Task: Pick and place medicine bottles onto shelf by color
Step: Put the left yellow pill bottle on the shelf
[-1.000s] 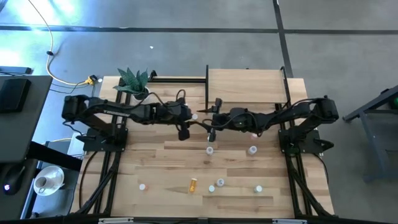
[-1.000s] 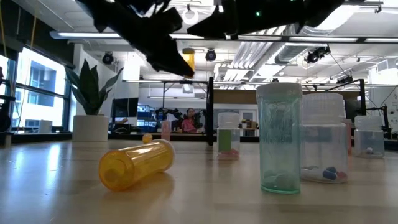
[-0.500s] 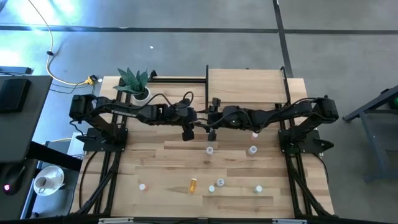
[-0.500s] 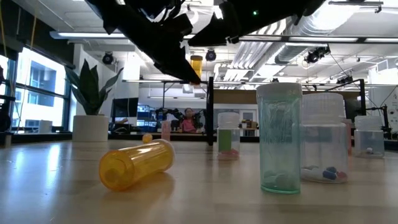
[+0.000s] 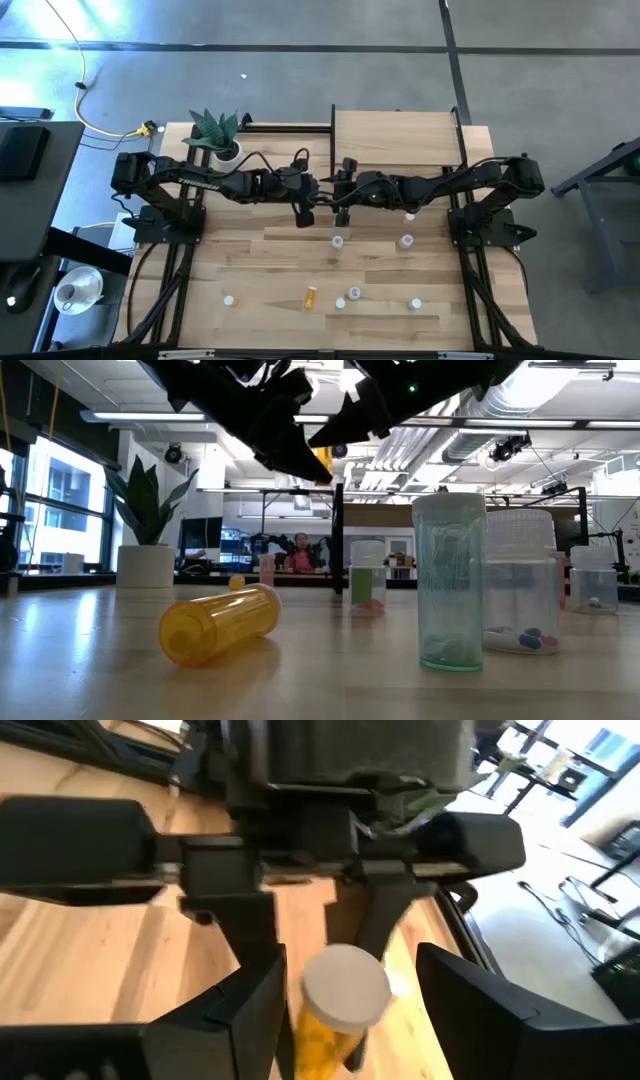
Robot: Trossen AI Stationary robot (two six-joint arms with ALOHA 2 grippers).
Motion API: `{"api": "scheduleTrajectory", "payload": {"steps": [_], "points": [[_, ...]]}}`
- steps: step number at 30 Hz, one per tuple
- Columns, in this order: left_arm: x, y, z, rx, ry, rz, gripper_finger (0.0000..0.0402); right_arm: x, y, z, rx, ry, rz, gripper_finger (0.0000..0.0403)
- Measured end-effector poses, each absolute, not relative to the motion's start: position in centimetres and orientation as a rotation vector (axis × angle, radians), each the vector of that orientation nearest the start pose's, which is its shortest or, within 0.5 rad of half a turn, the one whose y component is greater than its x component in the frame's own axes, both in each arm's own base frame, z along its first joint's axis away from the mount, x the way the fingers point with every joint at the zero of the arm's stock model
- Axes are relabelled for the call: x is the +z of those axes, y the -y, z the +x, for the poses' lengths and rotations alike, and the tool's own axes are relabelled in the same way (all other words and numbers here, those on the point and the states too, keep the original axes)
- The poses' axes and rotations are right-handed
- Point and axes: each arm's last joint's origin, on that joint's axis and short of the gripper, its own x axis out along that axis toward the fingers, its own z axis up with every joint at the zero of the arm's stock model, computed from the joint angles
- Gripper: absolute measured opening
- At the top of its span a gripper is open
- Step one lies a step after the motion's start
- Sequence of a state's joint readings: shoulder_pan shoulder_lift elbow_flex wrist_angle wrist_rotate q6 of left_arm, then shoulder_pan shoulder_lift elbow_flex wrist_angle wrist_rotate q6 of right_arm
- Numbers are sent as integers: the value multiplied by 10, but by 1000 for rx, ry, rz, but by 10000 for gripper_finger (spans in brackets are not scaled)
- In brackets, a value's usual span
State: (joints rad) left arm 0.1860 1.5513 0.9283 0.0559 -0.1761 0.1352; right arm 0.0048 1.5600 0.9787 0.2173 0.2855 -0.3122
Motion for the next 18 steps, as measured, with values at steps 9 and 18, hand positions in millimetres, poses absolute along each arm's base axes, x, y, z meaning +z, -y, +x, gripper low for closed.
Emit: {"api": "scheduleTrajectory", "payload": {"steps": [9,18], "points": [[222,-68,323,359,-599,140,90,248,6,344,-231,-410,-313,170],[222,-68,323,359,-596,140,90,248,7,344,-226,-408,-293,121]]}}
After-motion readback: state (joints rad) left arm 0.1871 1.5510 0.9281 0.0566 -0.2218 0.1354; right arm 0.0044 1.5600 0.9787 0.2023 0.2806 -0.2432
